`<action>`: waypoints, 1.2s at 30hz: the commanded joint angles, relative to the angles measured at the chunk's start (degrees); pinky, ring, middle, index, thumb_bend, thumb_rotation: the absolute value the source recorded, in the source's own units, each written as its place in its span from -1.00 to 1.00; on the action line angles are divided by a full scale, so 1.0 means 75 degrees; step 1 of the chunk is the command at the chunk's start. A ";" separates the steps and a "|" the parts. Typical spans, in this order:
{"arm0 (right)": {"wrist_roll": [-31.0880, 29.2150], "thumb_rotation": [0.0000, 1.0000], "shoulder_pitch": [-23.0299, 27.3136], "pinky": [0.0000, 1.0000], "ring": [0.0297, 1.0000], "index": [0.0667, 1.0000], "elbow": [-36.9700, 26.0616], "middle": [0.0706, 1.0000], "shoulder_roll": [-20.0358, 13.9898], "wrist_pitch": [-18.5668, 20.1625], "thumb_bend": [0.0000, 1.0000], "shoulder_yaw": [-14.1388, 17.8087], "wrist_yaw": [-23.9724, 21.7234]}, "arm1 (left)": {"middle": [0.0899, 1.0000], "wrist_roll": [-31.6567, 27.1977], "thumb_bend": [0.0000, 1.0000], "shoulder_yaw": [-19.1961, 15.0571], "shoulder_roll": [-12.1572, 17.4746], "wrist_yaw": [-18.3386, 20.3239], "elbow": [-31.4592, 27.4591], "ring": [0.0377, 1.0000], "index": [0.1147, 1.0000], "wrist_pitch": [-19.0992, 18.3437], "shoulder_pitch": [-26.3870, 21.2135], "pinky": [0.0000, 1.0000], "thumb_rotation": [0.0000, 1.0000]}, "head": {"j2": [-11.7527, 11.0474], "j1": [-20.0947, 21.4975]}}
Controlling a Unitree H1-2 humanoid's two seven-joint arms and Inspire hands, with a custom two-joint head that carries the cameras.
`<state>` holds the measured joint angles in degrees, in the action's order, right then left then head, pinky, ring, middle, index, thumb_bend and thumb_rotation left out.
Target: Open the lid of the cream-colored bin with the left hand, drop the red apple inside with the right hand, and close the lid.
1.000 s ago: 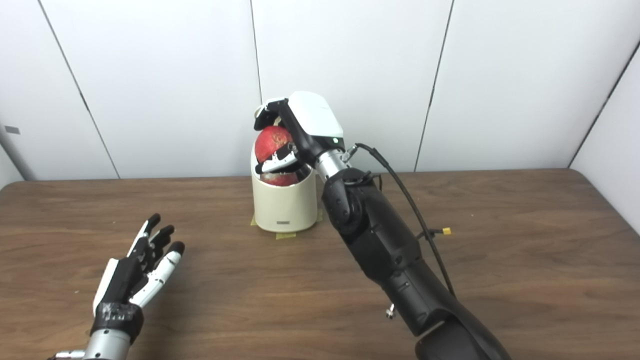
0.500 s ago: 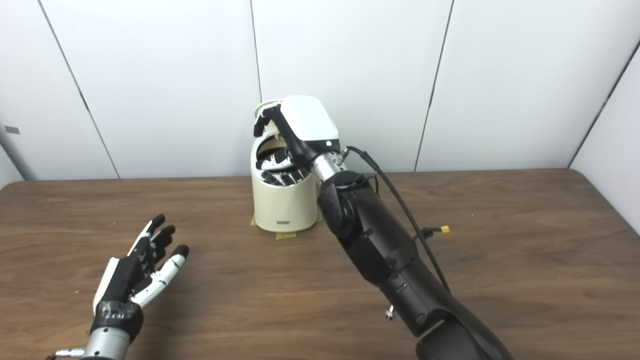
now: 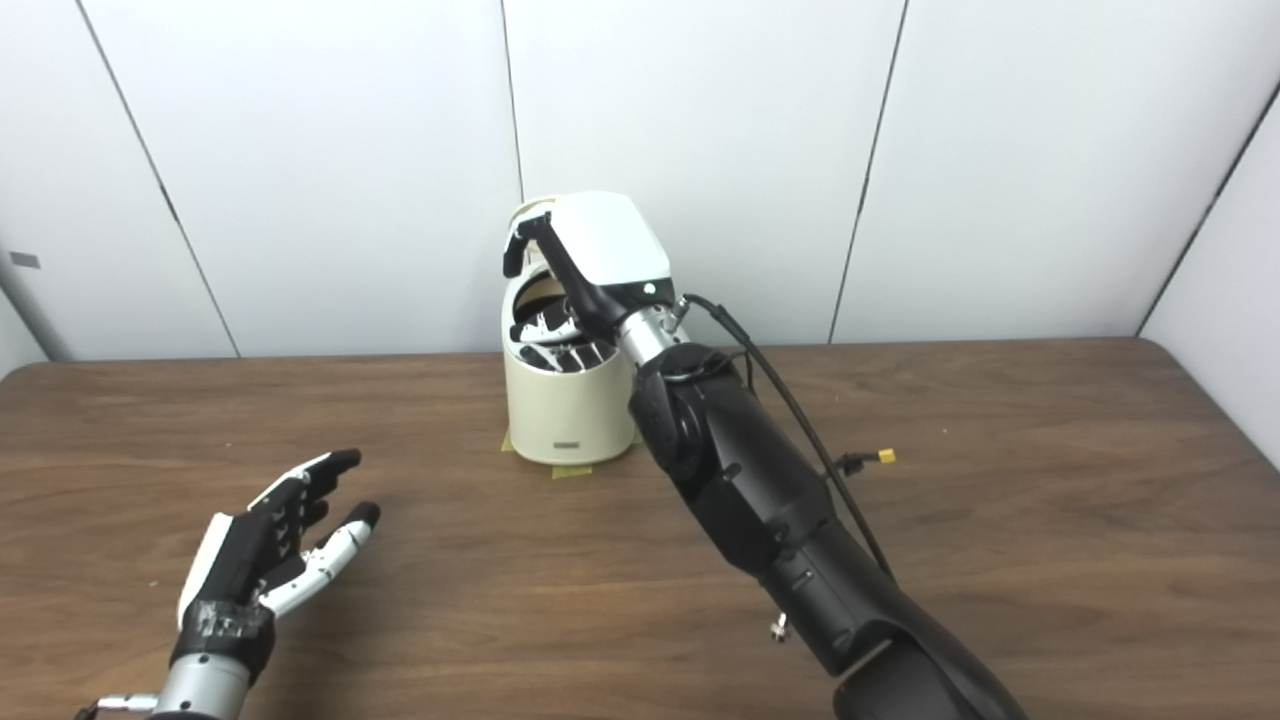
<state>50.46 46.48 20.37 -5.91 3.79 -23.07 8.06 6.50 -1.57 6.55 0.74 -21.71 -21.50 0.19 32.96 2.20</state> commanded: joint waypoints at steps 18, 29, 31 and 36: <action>-0.2383 -1.00 -0.1120 -0.30 -0.17 -0.05 -0.2798 -0.11 -0.0143 0.0012 0.00 0.1617 -0.0696 | 0.77 -0.0063 0.06 -0.0098 -0.0087 -0.0114 0.0085 0.81 0.74 0.0407 -0.0373 0.82 -0.55 | -0.0086 0.0085; -0.3407 -0.99 -0.2618 -0.11 0.03 -0.06 -0.4395 -0.09 -0.0057 0.1378 0.04 0.2591 -0.1180 | 0.77 -0.0536 0.04 -0.0363 -0.0096 -0.0044 0.0300 0.82 0.78 0.0624 -0.0389 0.88 -0.48 | -0.0149 0.0186; -0.3780 -0.75 -0.2876 0.00 0.16 -0.07 -0.4514 0.19 -0.0020 0.1645 0.01 0.2844 -0.1237 | 0.82 -0.0898 -0.03 -0.0496 -0.0175 0.0004 0.0281 0.88 0.80 0.0643 -0.0384 0.97 -0.59 | -0.0155 0.0158; -0.4470 -0.16 -0.3460 0.25 0.41 0.35 -0.4667 0.46 -0.0056 0.1897 0.01 0.3342 -0.1275 | 0.84 -0.0935 -0.13 -0.0547 -0.0014 0.0039 0.0217 0.90 0.85 0.0465 -0.0555 1.00 -0.39 | -0.0203 -0.0129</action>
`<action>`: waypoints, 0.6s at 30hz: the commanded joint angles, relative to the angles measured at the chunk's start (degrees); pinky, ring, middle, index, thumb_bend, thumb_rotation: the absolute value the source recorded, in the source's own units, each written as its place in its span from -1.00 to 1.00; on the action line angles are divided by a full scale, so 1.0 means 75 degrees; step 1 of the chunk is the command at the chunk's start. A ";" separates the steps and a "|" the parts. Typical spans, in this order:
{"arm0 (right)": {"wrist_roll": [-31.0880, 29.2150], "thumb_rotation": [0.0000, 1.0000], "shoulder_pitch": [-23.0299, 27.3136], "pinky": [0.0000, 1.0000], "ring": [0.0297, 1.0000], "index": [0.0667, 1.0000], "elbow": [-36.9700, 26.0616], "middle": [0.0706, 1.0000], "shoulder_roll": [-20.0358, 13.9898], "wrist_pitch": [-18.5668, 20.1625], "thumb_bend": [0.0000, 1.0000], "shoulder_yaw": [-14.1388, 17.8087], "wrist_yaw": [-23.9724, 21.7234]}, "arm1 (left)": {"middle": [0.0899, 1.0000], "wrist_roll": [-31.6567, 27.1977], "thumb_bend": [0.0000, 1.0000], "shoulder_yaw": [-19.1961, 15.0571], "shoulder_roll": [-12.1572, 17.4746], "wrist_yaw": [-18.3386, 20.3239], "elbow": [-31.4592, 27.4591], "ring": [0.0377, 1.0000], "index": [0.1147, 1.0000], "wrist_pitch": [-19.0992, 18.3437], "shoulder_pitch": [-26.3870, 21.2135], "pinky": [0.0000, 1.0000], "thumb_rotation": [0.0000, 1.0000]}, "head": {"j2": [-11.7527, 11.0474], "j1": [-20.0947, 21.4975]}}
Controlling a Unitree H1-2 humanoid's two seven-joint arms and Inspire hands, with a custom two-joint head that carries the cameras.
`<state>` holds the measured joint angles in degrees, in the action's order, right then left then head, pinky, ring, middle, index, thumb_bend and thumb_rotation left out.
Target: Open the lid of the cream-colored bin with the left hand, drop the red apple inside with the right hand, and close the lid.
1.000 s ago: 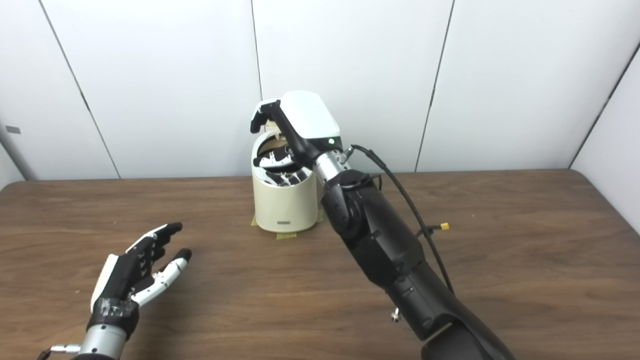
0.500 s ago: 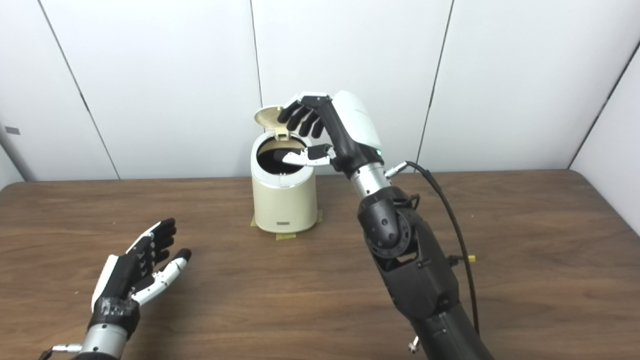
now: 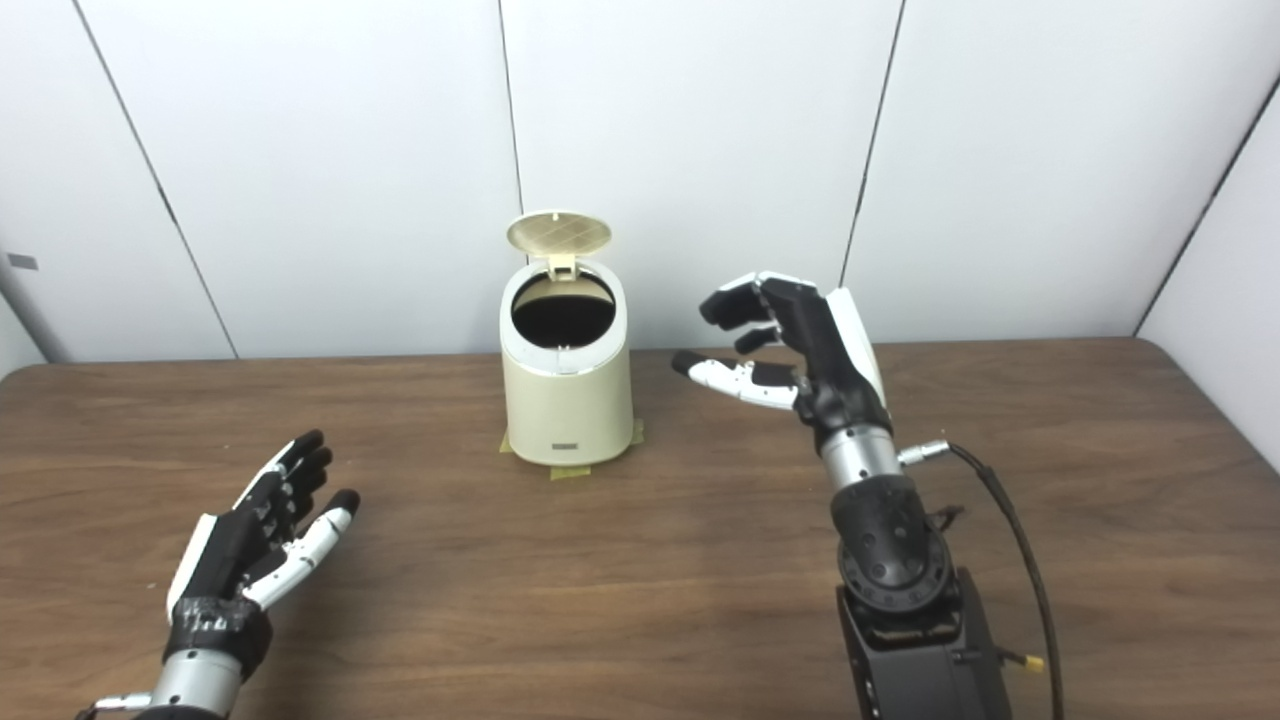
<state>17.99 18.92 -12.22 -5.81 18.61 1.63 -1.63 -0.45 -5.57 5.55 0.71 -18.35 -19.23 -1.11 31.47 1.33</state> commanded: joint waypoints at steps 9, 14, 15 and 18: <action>-0.0304 0.48 -0.1072 0.37 0.56 0.62 0.0176 0.60 -0.0229 -0.1247 0.14 0.0101 0.0414 | 0.85 0.0030 -0.19 0.0148 0.0607 0.0280 0.0027 0.85 0.85 -0.0467 -0.1813 0.84 0.44 | -0.0237 -0.0170; -0.0206 0.73 -0.1494 0.44 0.65 0.66 0.0142 0.68 -0.0138 -0.1543 0.11 -0.0052 0.0529 | 0.84 0.0091 -0.06 0.0360 0.0667 0.0379 0.0551 0.85 0.85 -0.0457 -0.2484 0.84 0.75 | -0.0352 -0.0078; -0.0178 0.75 -0.1547 0.43 0.65 0.67 0.0147 0.69 -0.0118 -0.1600 0.09 -0.0077 0.0570 | 0.85 0.0091 -0.03 0.0394 0.0663 0.0385 0.0668 0.85 0.85 -0.0421 -0.2605 0.84 0.76 | -0.0380 -0.0069; -0.0016 0.72 -0.1730 0.41 0.65 0.68 0.0227 0.69 -0.0070 -0.1864 0.06 -0.0180 0.0768 | 0.85 0.0141 0.01 0.0541 0.0662 0.0450 0.1067 0.86 0.85 -0.0361 -0.3002 0.86 0.81 | -0.0488 -0.0038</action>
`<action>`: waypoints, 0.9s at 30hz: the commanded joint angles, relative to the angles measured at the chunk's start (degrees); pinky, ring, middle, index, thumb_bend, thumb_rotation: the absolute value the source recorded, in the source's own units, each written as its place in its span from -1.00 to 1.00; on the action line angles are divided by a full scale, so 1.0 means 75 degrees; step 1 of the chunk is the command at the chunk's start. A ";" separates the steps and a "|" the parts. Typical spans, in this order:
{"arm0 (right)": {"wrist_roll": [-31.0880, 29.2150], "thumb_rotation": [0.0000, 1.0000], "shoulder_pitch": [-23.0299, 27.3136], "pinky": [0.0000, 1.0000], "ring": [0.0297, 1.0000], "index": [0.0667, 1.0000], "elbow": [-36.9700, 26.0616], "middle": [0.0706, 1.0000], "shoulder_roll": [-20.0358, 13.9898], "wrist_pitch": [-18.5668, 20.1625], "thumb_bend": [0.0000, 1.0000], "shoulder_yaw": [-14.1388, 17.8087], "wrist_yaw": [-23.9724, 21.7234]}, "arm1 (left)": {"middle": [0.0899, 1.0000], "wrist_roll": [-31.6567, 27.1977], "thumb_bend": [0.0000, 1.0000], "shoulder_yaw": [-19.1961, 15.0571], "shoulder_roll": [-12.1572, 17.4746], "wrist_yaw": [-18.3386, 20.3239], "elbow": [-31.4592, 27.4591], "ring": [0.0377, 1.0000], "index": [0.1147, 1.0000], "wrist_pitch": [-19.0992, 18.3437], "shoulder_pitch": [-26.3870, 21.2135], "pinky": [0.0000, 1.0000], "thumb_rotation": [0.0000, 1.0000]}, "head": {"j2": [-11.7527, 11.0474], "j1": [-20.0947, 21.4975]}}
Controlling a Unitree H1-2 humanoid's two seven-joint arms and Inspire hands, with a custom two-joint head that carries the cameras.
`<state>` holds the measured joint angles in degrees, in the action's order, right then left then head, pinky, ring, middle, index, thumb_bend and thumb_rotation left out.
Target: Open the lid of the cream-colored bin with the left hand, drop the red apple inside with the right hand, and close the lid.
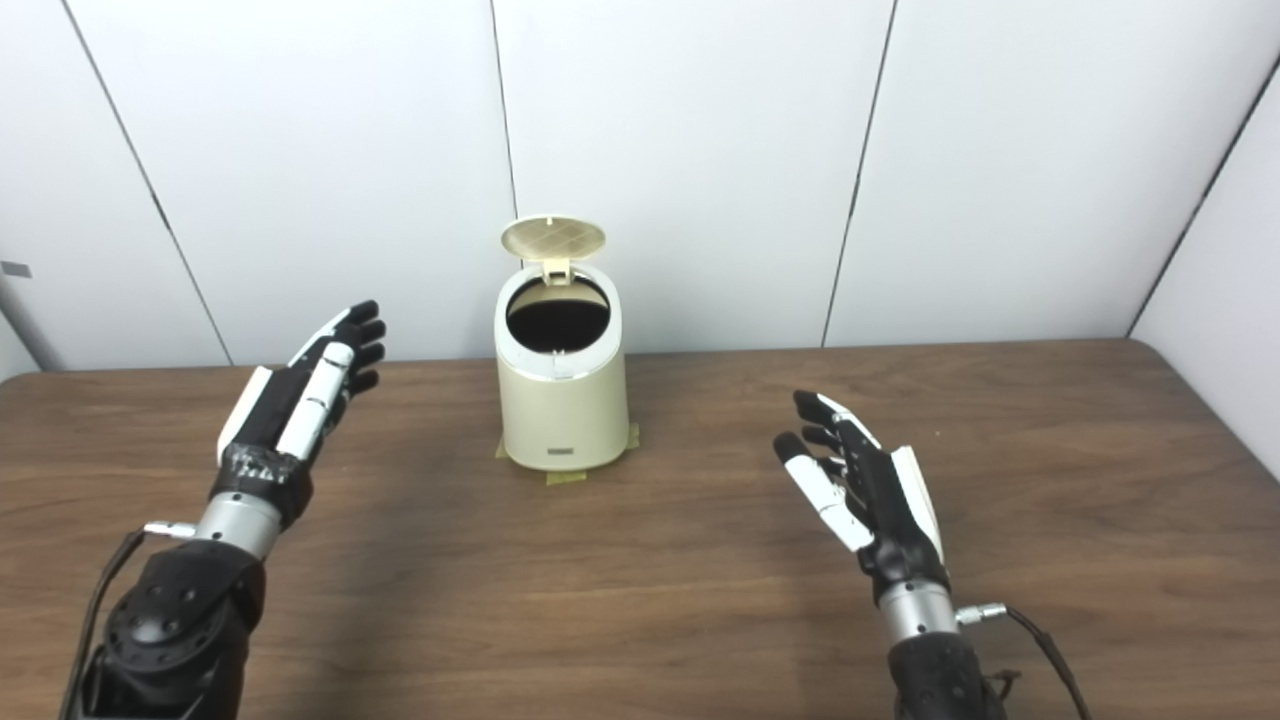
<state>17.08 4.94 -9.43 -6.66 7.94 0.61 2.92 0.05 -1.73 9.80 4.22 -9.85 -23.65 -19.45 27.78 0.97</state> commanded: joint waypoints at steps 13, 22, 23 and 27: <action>0.0379 0.92 -0.0284 0.43 0.66 0.78 0.0249 0.70 0.0167 -0.0903 0.07 -0.0193 0.0498 | 0.81 0.0740 -0.09 0.0678 0.0152 0.0140 0.1765 0.84 0.79 0.0629 -0.2115 0.86 0.76 | -0.0402 0.0022; 0.0371 1.00 -0.0459 0.48 0.70 0.80 0.0361 0.73 0.0230 -0.1115 0.12 -0.0288 0.0639 | 0.86 0.0851 0.05 0.0793 0.0044 0.0119 0.2142 0.88 0.85 0.0727 -0.2351 0.90 0.70 | -0.0636 0.0092; 0.0409 1.00 -0.0495 0.48 0.69 0.81 0.0381 0.73 0.0208 -0.1175 0.12 -0.0313 0.0655 | 0.87 0.0874 0.05 0.0801 0.0028 0.0102 0.2197 0.88 0.86 0.0769 -0.2360 0.91 0.72 | -0.0660 0.0094; 0.0413 1.00 -0.0615 0.51 0.70 0.82 0.0332 0.74 0.0192 -0.1158 0.12 -0.0351 0.0608 | 0.87 0.0972 0.05 0.0839 -0.0020 0.0032 0.2504 0.87 0.87 0.0972 -0.2489 0.90 0.76 | -0.0691 0.0104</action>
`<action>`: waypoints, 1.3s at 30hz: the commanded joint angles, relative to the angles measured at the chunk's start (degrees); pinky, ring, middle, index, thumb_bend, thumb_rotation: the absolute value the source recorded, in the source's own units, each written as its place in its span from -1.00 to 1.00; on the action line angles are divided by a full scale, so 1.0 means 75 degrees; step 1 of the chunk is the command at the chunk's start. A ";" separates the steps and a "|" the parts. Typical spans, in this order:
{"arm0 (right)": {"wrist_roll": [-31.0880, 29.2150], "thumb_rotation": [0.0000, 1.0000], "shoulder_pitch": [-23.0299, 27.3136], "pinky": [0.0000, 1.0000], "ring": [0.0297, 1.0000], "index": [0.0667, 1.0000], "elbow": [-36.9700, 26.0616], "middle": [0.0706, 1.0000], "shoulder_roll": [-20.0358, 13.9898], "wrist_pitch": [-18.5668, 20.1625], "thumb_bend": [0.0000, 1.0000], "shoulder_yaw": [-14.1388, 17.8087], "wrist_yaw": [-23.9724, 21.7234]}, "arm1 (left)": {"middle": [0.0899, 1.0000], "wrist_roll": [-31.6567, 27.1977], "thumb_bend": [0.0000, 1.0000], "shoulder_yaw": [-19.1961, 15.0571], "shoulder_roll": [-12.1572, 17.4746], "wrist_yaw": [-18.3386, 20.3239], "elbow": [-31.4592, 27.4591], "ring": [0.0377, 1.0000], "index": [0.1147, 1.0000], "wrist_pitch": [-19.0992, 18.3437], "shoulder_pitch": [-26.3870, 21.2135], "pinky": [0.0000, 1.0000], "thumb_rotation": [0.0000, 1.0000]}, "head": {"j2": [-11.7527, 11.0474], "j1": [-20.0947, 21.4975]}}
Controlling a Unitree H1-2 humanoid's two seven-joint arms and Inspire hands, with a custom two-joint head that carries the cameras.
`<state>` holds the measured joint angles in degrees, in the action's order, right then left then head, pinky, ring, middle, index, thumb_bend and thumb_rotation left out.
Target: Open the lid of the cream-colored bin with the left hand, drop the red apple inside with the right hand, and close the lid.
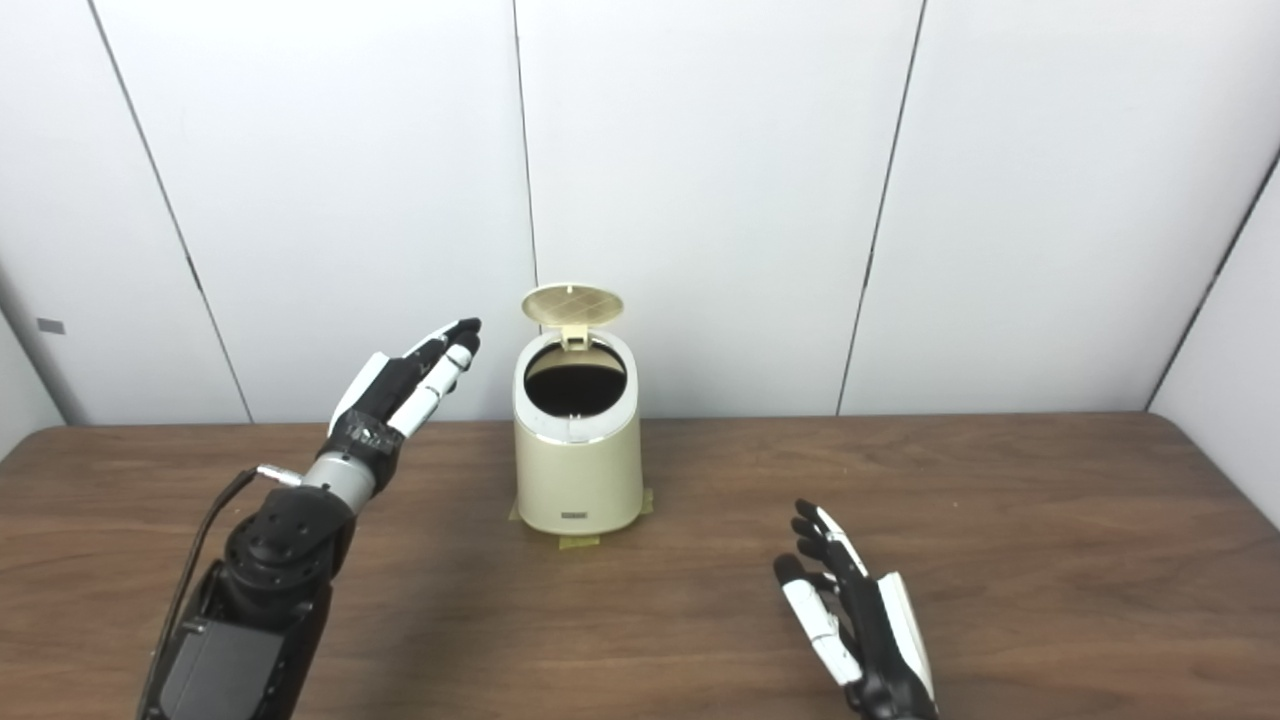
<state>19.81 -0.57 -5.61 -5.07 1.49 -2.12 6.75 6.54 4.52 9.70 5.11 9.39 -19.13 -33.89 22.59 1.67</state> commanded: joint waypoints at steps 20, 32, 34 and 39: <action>0.0424 1.00 -0.0006 0.51 0.67 0.81 -0.0189 0.72 -0.0036 -0.0280 0.12 -0.0124 0.0166 | 0.88 0.0433 0.06 0.0119 0.0081 -0.0085 0.1430 0.90 0.87 0.1336 -0.1624 0.89 0.91 | 0.0011 0.0000; 0.0625 1.00 0.0047 0.54 0.67 0.80 0.0021 0.71 -0.0026 -0.0266 0.10 -0.0149 0.0359 | 0.84 0.0358 -0.05 0.0162 -0.0023 0.0248 0.1038 0.88 0.83 0.0908 -0.1837 0.87 0.92 | 0.0053 0.0027; 0.0608 1.00 0.0052 0.58 0.67 0.79 0.0022 0.71 -0.0014 -0.0177 0.09 -0.0140 0.0350 | 0.82 0.0463 -0.07 0.0246 0.0016 0.0295 0.1005 0.88 0.83 0.0829 -0.1931 0.86 0.93 | 0.0055 0.0011; 0.0624 1.00 0.0076 0.59 0.68 0.80 0.0073 0.71 -0.0027 -0.0214 0.08 -0.0150 0.0375 | 0.80 0.0604 -0.09 0.0400 0.0105 0.0331 0.1142 0.86 0.80 0.1038 -0.2181 0.87 0.92 | 0.0066 0.0025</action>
<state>23.81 -0.94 -5.91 -5.10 1.54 -3.28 8.66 10.35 7.34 9.66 7.60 19.21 -13.35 -45.75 23.03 1.84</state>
